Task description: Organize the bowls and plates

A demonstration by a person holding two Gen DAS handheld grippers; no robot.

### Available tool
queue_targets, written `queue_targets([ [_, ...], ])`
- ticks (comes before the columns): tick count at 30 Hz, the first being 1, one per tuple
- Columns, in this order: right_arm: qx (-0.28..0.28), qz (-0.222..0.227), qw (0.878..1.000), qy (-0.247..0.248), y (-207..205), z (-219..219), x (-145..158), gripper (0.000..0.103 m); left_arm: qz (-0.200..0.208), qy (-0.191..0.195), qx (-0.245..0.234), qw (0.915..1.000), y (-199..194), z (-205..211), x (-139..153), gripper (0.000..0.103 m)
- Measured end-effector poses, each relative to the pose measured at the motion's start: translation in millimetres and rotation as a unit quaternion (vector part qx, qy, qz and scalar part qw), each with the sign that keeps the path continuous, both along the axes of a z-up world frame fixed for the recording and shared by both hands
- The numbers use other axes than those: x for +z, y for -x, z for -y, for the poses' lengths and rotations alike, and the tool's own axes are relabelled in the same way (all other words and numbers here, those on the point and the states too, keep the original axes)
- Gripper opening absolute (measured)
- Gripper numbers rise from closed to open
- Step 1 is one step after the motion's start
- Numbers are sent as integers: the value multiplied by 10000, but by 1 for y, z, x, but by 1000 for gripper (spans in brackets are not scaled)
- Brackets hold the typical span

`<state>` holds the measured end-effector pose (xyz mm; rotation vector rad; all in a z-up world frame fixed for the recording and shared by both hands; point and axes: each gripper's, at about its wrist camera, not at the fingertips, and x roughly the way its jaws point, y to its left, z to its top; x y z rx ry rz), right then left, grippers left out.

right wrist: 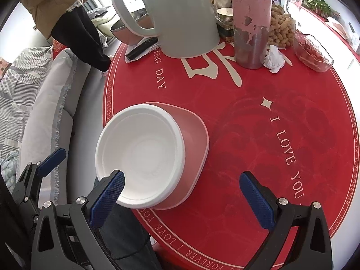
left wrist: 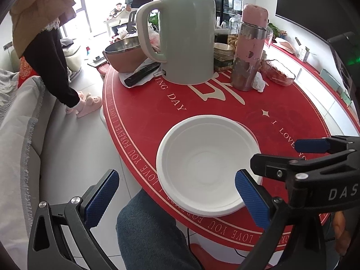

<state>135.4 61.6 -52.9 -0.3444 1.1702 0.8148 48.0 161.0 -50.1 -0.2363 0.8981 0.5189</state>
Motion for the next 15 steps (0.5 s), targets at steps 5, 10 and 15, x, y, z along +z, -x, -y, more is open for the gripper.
queue_targets([
  [5, -35, -17, 10000, -18, -1, 6, 0, 103, 24, -24, -1, 10000, -1, 4, 2, 103],
  [10, -98, -40, 9999, -42, -3, 11, 1, 103, 12, -59, -46, 10000, -2, 8, 3, 103],
  [15, -91, -27, 9999, -58, -2, 12, 3, 103, -7, -59, -21, 10000, -3, 8, 3, 103],
])
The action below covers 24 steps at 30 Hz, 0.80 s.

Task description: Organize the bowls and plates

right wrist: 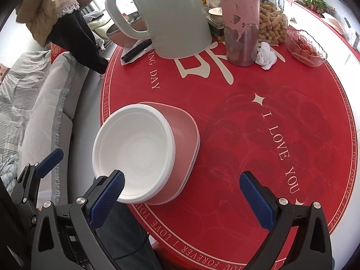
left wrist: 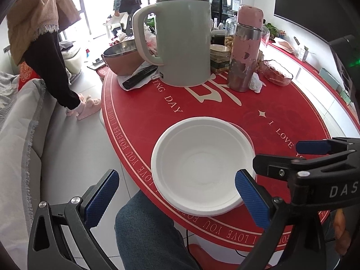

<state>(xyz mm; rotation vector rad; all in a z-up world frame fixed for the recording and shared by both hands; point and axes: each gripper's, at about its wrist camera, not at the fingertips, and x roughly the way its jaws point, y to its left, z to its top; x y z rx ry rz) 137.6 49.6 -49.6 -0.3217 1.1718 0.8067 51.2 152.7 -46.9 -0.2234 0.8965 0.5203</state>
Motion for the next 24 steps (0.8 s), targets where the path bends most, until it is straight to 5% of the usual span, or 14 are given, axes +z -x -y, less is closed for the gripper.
queue_targets([
  [24, 12, 107, 9997, 206, 6, -7, 9, 103, -136, -137, 231, 9995, 7, -8, -1, 103],
])
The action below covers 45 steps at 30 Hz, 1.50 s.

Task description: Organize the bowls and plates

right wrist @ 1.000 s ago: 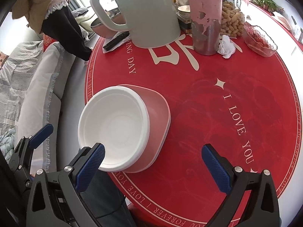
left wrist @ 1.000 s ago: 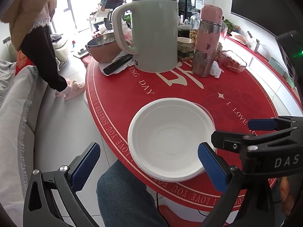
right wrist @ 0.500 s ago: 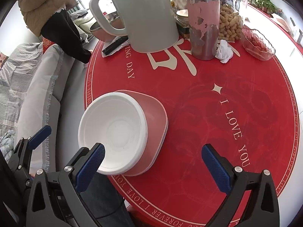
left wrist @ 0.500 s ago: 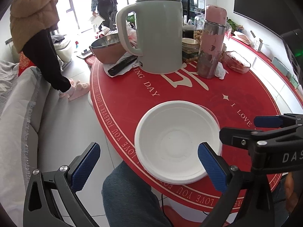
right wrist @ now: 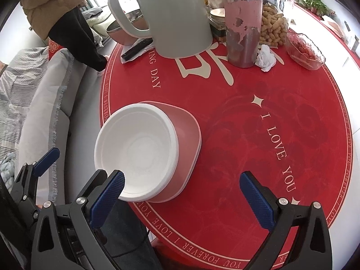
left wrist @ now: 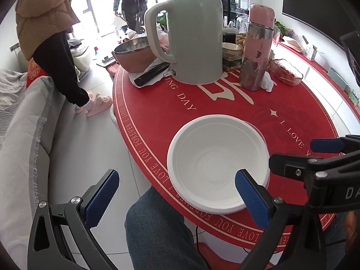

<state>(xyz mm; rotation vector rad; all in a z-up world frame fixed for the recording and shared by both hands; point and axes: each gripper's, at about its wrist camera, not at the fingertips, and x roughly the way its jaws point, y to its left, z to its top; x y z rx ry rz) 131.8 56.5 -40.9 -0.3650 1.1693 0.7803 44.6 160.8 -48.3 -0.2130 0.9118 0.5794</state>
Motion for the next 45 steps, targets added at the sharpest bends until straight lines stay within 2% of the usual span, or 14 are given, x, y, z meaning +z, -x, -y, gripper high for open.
queue_targets([
  [18, 15, 77, 9999, 76, 5, 2, -2, 103, -19, 45, 34, 10000, 3, -1, -1, 103],
  [27, -36, 522, 9985, 179, 8, 0, 6, 103, -27, 10, 30, 10000, 3, -1, -1, 103],
  [45, 31, 312, 9994, 111, 7, 0, -4, 103, -108, 5, 84, 9999, 2, -2, -8, 103],
])
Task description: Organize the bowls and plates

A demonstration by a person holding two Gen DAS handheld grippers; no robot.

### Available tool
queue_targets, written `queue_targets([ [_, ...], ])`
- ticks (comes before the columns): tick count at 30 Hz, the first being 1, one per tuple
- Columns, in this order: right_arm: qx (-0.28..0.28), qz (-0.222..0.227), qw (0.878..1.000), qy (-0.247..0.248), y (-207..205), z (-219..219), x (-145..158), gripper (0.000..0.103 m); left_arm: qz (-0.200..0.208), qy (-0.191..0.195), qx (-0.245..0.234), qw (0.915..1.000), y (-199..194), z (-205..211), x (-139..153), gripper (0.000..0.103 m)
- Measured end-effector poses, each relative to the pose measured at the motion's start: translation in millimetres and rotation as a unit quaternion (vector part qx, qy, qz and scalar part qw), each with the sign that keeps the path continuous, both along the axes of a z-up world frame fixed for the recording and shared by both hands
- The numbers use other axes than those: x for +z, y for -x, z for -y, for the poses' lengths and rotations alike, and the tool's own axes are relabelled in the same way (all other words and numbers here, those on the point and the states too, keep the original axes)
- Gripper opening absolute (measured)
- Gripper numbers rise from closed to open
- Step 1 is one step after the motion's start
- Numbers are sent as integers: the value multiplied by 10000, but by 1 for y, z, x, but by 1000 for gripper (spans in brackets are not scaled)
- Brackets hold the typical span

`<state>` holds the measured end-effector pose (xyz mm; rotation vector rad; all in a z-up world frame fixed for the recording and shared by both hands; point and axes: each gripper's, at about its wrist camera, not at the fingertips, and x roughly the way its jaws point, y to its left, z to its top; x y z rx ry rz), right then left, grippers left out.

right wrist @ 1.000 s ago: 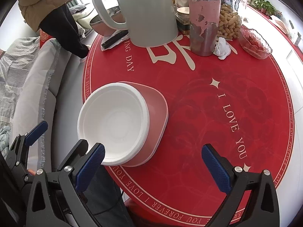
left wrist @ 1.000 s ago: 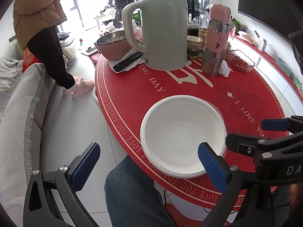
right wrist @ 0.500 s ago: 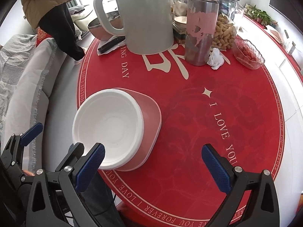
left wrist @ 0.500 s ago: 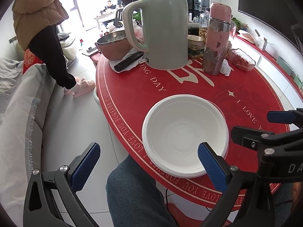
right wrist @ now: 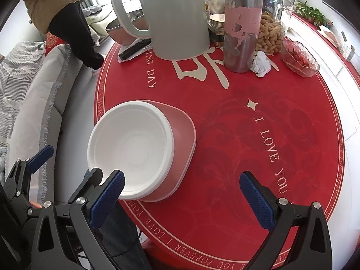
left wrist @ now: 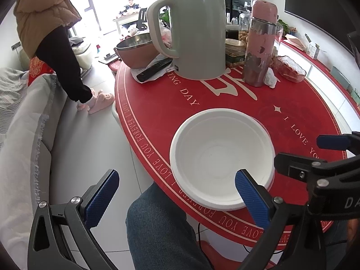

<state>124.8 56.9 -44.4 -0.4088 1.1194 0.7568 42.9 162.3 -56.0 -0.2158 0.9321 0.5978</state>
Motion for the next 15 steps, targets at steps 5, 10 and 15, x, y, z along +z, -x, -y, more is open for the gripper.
queue_targets([
  [5, 35, -51, 10000, -29, -1, 0, -4, 103, -44, 21, 47, 10000, -1, -1, -2, 103],
  [10, 31, -93, 9999, -66, -3, 2, -6, 103, -107, -38, 100, 9999, -3, 0, -4, 103],
  [15, 1, -142, 9998, -133, -5, 5, -6, 103, 129, -206, -68, 9997, 0, 5, 1, 103],
])
